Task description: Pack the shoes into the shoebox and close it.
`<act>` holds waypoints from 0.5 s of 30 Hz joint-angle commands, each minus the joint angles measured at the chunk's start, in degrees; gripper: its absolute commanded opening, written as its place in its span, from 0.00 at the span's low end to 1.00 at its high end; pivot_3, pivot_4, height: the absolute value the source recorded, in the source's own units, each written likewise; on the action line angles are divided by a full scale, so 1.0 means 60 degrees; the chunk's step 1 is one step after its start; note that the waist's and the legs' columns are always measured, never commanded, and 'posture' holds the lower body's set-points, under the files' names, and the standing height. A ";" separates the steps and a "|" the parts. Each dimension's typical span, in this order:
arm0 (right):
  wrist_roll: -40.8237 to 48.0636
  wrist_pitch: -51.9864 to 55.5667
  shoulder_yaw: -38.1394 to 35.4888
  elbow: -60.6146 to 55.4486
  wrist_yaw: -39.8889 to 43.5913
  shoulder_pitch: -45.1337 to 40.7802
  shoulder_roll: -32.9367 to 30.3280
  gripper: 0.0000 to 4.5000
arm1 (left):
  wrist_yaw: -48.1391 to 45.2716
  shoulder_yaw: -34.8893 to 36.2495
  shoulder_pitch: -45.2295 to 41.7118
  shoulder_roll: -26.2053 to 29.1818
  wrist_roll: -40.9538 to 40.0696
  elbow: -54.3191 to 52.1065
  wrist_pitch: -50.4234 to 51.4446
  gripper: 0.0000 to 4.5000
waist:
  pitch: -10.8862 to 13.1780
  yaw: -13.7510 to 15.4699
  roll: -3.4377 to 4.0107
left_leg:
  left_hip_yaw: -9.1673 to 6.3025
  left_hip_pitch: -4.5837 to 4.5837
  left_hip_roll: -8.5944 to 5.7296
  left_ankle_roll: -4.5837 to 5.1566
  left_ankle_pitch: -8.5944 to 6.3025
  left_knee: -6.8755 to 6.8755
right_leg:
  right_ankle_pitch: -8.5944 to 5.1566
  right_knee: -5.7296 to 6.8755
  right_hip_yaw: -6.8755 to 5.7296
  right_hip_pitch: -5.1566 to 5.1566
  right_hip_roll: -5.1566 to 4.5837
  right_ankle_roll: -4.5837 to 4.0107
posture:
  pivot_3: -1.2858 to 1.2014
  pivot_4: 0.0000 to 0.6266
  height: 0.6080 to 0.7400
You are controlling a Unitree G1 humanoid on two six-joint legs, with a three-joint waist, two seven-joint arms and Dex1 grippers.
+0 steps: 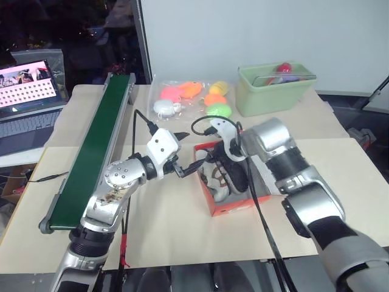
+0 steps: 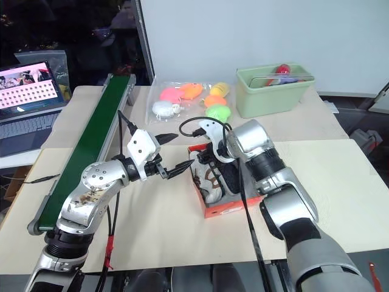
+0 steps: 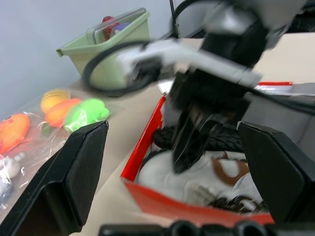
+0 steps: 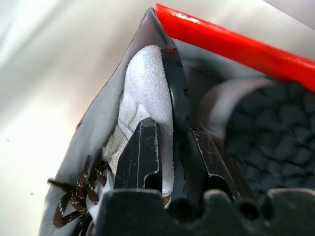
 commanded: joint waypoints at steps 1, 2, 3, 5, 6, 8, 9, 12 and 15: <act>-0.0829 -0.1173 0.1279 0.1294 0.1090 0.0312 0.0776 0.07 | 0.0076 0.0041 0.0013 -0.0030 -0.0091 -0.0442 -0.0143 1.00 | -0.0003 -0.0008 0.0000 | 0.0001 0.0014 0.0002 0.0000 0.0000 0.0000 | 0.0000 0.0004 0.0001 0.0008 0.0000 0.0000 | 0.52 0.24 0.92; -0.1038 -0.1376 0.1458 0.1336 0.1260 0.0401 0.0803 0.07 | 0.0074 0.0057 0.0013 -0.0020 -0.0100 -0.0464 -0.0128 1.00 | -0.0003 -0.0004 0.0000 | 0.0002 0.0018 0.0003 -0.0001 0.0000 0.0000 | 0.0000 0.0007 0.0001 0.0008 0.0001 0.0000 | 0.52 0.24 0.92; -0.1280 -0.1617 0.1625 0.1362 0.1390 0.0511 0.0784 0.07 | 0.0071 0.0070 0.0014 -0.0007 -0.0105 -0.0480 -0.0121 1.00 | -0.0003 0.0000 0.0000 | 0.0001 0.0019 0.0003 -0.0001 0.0000 0.0000 | 0.0000 0.0010 0.0000 0.0008 0.0001 0.0000 | 0.52 0.24 0.92; -0.1736 -0.2059 0.1848 0.1360 0.1587 0.0743 0.0621 0.07 | 0.0062 0.0088 0.0022 0.0017 -0.0112 -0.0505 -0.0112 1.00 | -0.0012 0.0006 -0.0002 | 0.0000 0.0025 0.0002 -0.0001 0.0000 0.0000 | -0.0001 0.0014 0.0001 0.0012 0.0001 0.0000 | 0.52 0.24 0.92; -0.1901 -0.2181 0.1861 0.1356 0.1669 0.0822 0.0569 0.07 | 0.0063 0.0089 0.0030 0.0023 -0.0113 -0.0519 -0.0107 1.00 | -0.0024 0.0008 -0.0005 | 0.0000 0.0032 0.0002 -0.0002 -0.0001 0.0000 | -0.0001 0.0014 0.0000 0.0019 0.0001 0.0000 | 0.52 0.24 0.92; -0.2285 -0.2566 0.1855 0.1207 0.1795 0.1060 0.0179 0.07 | 0.0067 0.0087 0.0043 0.0036 -0.0112 -0.0552 -0.0097 1.00 | -0.0035 0.0016 -0.0008 | 0.0001 0.0045 0.0001 -0.0003 -0.0001 0.0000 | -0.0001 0.0013 0.0000 0.0031 0.0000 0.0001 | 0.52 0.24 0.92; -0.2430 -0.2703 0.1807 0.1133 0.1833 0.1167 -0.0012 0.07 | 0.0067 0.0094 0.0049 0.0043 -0.0114 -0.0562 -0.0095 1.00 | -0.0037 0.0029 -0.0008 | 0.0001 0.0055 0.0001 -0.0003 -0.0001 0.0000 | -0.0001 0.0013 0.0000 0.0040 -0.0001 0.0000 | 0.52 0.24 0.92; -0.2684 -0.2856 0.1557 0.0986 0.1842 0.1376 -0.0243 0.07 | 0.0070 0.0106 0.0052 0.0050 -0.0113 -0.0575 -0.0084 1.00 | -0.0042 0.0106 -0.0003 | -0.0003 0.0089 -0.0001 -0.0003 -0.0002 0.0000 | -0.0006 0.0005 -0.0005 0.0086 -0.0002 0.0002 | 0.52 0.24 0.92; -0.2409 -0.2496 0.0691 0.0774 0.1434 0.1482 -0.0050 0.07 | 0.0087 0.0125 0.0044 0.0034 -0.0114 -0.0544 -0.0094 1.00 | -0.0044 0.0212 -0.0008 | -0.0006 0.0149 -0.0002 -0.0010 -0.0007 -0.0001 | -0.0017 -0.0016 -0.0012 0.0159 -0.0004 0.0008 | 0.52 0.24 0.92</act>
